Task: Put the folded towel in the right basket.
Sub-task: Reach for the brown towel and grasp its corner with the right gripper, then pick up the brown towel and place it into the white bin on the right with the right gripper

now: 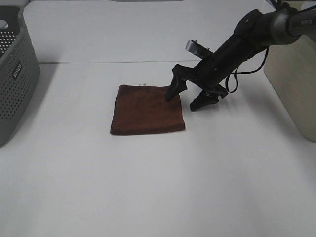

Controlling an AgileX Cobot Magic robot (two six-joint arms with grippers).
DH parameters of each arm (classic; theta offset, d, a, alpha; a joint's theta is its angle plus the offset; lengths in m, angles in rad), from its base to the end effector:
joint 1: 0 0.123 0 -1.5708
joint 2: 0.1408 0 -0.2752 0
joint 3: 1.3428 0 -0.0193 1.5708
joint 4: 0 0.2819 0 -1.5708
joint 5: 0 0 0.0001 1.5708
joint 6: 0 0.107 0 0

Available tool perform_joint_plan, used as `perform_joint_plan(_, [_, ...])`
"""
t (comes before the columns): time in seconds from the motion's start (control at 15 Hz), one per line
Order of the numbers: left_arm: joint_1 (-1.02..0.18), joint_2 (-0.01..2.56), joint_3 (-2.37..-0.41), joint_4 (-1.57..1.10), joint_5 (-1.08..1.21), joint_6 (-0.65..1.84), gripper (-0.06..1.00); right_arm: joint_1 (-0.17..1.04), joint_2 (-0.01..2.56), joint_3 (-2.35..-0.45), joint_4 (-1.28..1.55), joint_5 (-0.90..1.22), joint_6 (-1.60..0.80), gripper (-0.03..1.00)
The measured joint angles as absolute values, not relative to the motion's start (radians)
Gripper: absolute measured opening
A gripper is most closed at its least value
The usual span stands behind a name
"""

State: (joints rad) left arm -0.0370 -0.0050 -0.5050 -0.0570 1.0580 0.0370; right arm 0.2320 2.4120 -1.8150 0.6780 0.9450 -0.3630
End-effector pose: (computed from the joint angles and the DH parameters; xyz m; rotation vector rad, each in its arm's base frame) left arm 0.0451 -0.0070 0.2872 0.0780 2.0295 -0.0681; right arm 0.4799 0.1693 0.0656 -0.3154 2.8612 0.8296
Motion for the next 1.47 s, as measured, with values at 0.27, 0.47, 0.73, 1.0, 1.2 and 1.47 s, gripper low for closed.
perform_joint_plan(0.27, [-0.037,-0.005,-0.505,-0.057,1.058,0.037,0.88,0.305,2.446,-1.829,0.727,0.908,-0.364,0.76])
perform_joint_plan(0.47, [-0.037,-0.005,-0.505,-0.057,1.058,0.037,0.88,0.344,2.460,-1.829,0.725,0.839,-0.344,0.46])
perform_joint_plan(0.73, [-0.037,-0.005,-0.505,-0.057,1.058,0.037,0.88,0.351,2.472,-1.829,0.704,0.822,-0.340,0.01])
perform_joint_plan(1.0, [-0.037,-0.005,-0.505,-0.057,1.058,0.037,0.88,0.351,2.415,-1.826,0.631,0.882,-0.338,0.01])
perform_joint_plan(1.2, [-0.037,-0.005,-0.505,-0.057,1.058,0.037,0.88,0.351,2.285,-1.826,0.524,0.955,-0.294,0.01])
perform_joint_plan(1.47, [-0.037,-0.005,-0.505,-0.057,1.058,0.037,0.88,0.351,2.093,-1.826,0.320,1.037,-0.208,0.01])
